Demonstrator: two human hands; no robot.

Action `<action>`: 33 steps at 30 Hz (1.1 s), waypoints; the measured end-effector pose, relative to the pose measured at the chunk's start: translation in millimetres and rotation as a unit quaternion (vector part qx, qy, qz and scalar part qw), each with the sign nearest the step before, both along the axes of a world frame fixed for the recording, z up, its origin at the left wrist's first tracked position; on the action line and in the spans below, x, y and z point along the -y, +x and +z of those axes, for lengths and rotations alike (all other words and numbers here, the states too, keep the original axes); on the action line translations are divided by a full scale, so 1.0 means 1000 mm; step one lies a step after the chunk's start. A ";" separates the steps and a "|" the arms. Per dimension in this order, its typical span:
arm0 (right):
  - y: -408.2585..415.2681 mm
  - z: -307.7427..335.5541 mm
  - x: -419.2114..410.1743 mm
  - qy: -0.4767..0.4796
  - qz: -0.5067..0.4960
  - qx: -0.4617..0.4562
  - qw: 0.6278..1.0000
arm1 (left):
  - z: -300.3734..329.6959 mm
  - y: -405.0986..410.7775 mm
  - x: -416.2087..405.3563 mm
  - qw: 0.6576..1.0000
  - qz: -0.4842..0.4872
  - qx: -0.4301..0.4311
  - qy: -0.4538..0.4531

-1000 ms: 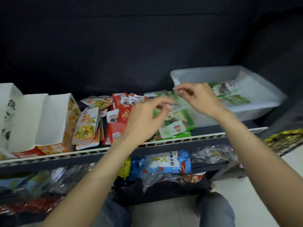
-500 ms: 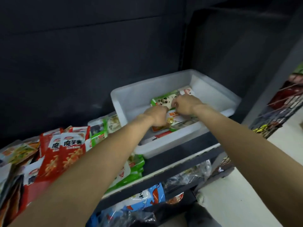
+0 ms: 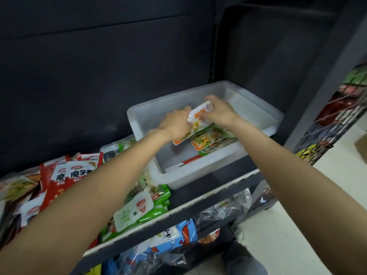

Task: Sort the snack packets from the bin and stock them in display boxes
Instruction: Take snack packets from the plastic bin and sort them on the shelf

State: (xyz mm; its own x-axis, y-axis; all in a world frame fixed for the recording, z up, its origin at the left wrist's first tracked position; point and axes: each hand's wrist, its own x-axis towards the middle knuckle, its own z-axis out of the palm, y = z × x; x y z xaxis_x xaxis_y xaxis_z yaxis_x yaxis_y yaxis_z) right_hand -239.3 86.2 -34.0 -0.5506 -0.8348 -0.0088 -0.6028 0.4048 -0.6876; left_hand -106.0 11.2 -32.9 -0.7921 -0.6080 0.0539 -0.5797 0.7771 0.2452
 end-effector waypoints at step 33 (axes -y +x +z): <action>0.438 -0.033 0.067 0.029 0.225 0.225 0.948 | -0.050 0.418 -0.056 0.949 0.307 -0.067 -0.022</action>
